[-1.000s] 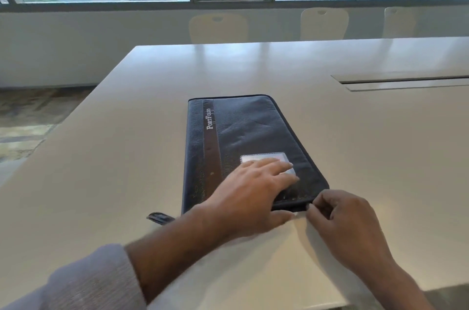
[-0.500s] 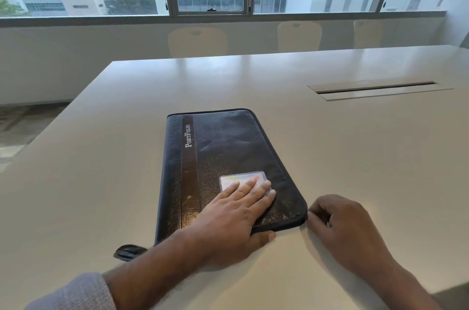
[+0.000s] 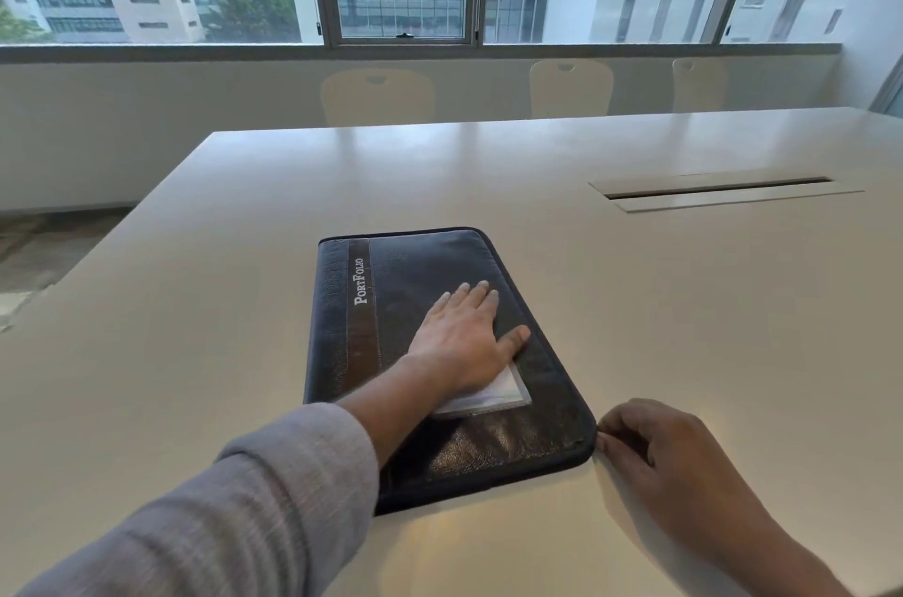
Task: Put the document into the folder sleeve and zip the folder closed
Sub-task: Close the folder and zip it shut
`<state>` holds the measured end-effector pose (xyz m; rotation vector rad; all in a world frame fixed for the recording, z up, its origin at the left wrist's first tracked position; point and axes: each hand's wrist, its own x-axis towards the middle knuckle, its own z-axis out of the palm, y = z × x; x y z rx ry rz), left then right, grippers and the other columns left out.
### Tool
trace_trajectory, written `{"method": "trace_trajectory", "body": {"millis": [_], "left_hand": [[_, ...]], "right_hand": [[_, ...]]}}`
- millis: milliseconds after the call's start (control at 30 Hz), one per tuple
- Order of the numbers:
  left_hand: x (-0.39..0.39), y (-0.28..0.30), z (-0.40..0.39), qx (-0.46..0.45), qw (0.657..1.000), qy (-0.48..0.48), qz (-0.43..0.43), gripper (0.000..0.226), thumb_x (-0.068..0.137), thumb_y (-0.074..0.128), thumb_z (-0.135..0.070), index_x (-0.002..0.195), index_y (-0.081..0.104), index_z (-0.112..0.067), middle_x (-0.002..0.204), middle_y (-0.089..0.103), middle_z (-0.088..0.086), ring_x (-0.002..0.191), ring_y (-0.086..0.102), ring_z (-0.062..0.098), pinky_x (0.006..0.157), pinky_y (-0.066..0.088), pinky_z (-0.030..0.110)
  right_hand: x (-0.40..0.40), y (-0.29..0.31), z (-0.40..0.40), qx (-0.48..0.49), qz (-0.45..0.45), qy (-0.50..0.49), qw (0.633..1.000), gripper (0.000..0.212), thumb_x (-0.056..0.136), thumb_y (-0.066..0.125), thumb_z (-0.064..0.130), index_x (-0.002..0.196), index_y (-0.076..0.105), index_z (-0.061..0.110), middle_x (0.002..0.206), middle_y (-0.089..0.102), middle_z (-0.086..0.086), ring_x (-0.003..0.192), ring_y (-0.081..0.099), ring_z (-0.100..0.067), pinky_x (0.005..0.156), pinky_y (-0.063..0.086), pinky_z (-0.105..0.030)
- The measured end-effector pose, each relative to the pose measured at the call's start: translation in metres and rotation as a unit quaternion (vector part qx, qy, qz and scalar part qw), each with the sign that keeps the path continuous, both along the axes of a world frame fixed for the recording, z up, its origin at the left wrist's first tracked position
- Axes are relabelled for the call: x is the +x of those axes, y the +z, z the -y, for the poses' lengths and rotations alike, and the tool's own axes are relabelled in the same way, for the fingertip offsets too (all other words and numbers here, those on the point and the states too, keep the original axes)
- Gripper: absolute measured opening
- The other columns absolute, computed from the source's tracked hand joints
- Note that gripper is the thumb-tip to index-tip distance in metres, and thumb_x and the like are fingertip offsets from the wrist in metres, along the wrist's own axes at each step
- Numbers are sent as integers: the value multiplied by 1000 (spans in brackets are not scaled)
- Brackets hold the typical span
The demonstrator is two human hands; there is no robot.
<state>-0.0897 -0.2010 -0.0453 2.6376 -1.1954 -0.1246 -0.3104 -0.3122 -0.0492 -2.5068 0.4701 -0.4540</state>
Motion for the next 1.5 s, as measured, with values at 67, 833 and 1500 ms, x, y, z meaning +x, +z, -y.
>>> {"method": "trace_trajectory", "body": {"millis": [67,833,1500], "left_hand": [[1,-11,6,26,1000,-5,10,85,95,15,-70,159,4,-16,168,-3,0,153,-6,17,124,-4,38],[7,-27,9,23,998,-32,42,76,93,8,-68,159,3,-30,167,-6,-6,153,-10,14,122,-8,36],[2,-24,6,22,999,-7,26,84,94,11,-68,158,-7,-16,166,-14,1,152,-14,12,123,-9,34]], "right_hand": [[0,-2,1,-9,7,-6,1000,31,80,72,12,59,58,30,78,60,23,69,55,-4,58,39,-12],[67,6,36,-67,-1,14,998,11,83,68,17,72,70,19,70,65,9,67,58,-11,64,47,-31],[63,9,48,3,-32,81,996,19,82,71,11,66,70,21,57,62,14,60,58,-2,55,38,-12]]}}
